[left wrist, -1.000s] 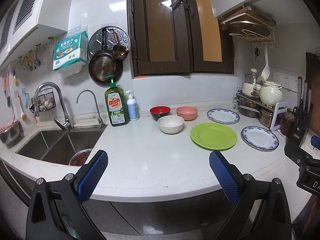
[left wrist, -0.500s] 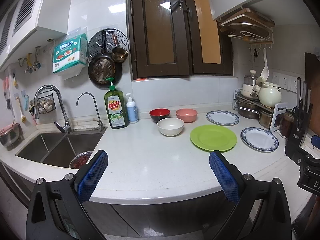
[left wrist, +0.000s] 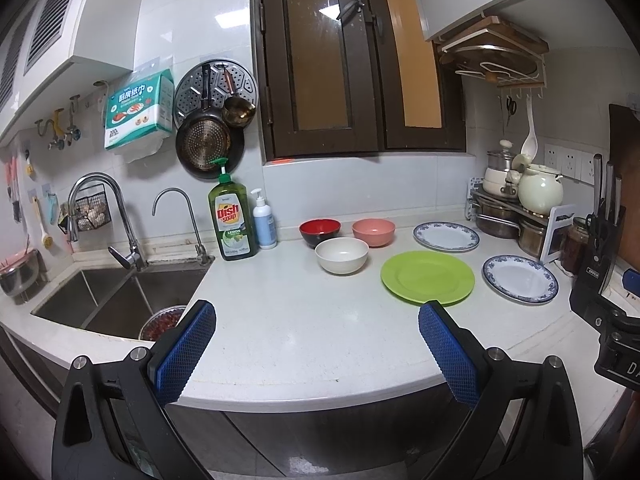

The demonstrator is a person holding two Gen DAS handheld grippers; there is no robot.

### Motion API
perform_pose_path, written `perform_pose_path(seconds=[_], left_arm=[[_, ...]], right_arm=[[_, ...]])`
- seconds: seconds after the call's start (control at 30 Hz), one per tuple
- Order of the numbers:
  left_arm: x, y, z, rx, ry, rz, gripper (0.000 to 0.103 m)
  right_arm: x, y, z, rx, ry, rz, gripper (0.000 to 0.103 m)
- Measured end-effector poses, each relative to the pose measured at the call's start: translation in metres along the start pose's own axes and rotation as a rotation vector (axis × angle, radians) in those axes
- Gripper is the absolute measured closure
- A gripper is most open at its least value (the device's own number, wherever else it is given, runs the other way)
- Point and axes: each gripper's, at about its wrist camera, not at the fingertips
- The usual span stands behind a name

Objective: Organize plates and bowls

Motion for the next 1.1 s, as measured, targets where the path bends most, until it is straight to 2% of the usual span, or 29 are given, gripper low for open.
perform_pose_path(seconds=[0.6, 1.1], left_arm=[[0.005, -0.005, 0.004, -0.004, 0.004, 0.006, 0.000], [0.028, -0.004, 0.035, -0.045, -0.023, 0.043, 0.000]], right_arm=[[0.001, -0.004, 0.010, -0.020, -0.005, 0.003, 0.001], [0.023, 0.003, 0.032, -0.058, 0.005, 0.044, 0.001]])
Point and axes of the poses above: each gripper's, at about its wrist camera, not at the fingertips, and z roughly the way its jaws point, x to its right, y to its underside
